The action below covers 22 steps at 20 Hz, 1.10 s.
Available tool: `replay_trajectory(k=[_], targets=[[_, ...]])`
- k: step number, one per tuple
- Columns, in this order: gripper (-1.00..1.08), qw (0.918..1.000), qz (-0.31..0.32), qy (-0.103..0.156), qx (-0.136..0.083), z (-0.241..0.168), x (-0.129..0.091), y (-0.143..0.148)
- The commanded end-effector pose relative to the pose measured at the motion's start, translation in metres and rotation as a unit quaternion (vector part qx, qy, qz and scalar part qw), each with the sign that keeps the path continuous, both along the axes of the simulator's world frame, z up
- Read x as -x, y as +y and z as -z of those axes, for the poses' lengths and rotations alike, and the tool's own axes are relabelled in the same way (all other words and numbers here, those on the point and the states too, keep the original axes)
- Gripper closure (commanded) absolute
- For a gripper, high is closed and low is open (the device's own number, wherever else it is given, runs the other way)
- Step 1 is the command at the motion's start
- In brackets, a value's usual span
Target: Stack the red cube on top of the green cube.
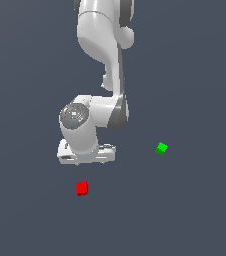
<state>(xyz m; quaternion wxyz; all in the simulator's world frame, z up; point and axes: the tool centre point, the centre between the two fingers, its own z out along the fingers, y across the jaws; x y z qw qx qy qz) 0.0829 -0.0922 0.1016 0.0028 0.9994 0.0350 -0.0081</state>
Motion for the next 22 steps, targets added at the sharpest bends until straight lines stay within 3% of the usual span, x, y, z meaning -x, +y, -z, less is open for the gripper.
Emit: replay_trajectory(k=[1,13,22], targets=[[-0.92,1.0000,-0.007,-0.001,-0.001,0.005,-0.011,-0.006],[-0.92,0.9994,-0.033,-0.006,-0.003,0.023,-0.055,-0.027],[-0.92,0.9991,-0.043,-0.007,-0.003,0.029,-0.073,-0.034]])
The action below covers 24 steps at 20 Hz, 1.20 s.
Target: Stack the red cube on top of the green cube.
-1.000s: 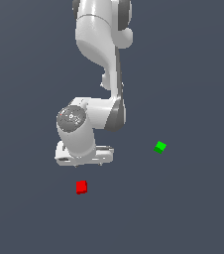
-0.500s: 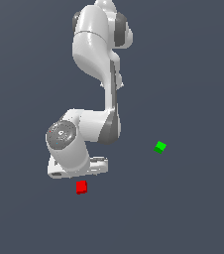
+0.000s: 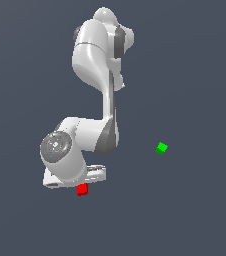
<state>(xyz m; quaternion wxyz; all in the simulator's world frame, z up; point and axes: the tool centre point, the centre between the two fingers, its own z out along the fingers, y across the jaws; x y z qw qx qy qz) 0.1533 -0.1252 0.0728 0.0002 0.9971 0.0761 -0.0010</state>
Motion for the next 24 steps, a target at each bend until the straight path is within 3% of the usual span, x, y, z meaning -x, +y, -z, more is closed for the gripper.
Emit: replay_trajectory(k=[1,14,24], targets=[[-0.92,1.0000,-0.002,0.000,0.000,0.001,-0.004,-0.001],[-0.92,1.0000,-0.004,-0.001,0.000,0.006,-0.008,-0.003],[-0.92,1.0000,-0.005,-0.001,0.000,0.046,-0.008,-0.003]])
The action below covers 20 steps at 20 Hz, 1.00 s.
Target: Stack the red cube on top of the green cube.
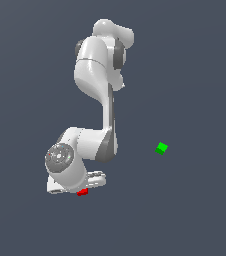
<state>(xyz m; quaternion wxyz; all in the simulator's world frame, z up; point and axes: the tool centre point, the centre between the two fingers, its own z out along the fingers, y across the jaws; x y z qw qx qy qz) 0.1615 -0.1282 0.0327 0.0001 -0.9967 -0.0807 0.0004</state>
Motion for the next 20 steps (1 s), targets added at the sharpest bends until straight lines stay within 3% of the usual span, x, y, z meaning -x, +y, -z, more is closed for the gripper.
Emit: replay_trajectory(k=[1,7,8,20], targets=[[-0.92,1.0000,0.000,0.000,0.000,0.0084,-0.0005,-0.0003],[-0.92,1.0000,0.000,0.000,0.000,0.0127,-0.0015,-0.0001],[1.08,1.0000,0.000,0.000,0.000,0.0127,-0.0015,-0.0001],[1.08,1.0000,0.000,0.000,0.000,0.0118,-0.0014,0.0000]])
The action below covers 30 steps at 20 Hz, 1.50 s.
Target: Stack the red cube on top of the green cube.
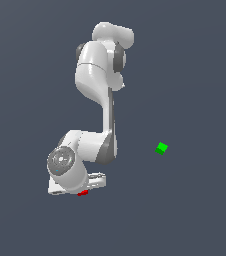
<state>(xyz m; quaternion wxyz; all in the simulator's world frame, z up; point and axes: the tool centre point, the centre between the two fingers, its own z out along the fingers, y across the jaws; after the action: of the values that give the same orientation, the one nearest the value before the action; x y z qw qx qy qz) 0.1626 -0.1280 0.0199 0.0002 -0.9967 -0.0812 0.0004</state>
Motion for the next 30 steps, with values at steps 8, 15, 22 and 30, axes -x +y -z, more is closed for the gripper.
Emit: replay_trajectory(k=[8,15,22,30], targets=[[1.08,1.0000,0.000,0.000,0.000,-0.026,0.001,0.000],[1.08,1.0000,0.000,0.000,0.000,-0.072,0.001,0.000],[1.08,1.0000,0.000,0.000,0.000,-0.099,0.000,0.000],[1.08,1.0000,0.000,-0.001,0.000,-0.098,0.001,0.002]])
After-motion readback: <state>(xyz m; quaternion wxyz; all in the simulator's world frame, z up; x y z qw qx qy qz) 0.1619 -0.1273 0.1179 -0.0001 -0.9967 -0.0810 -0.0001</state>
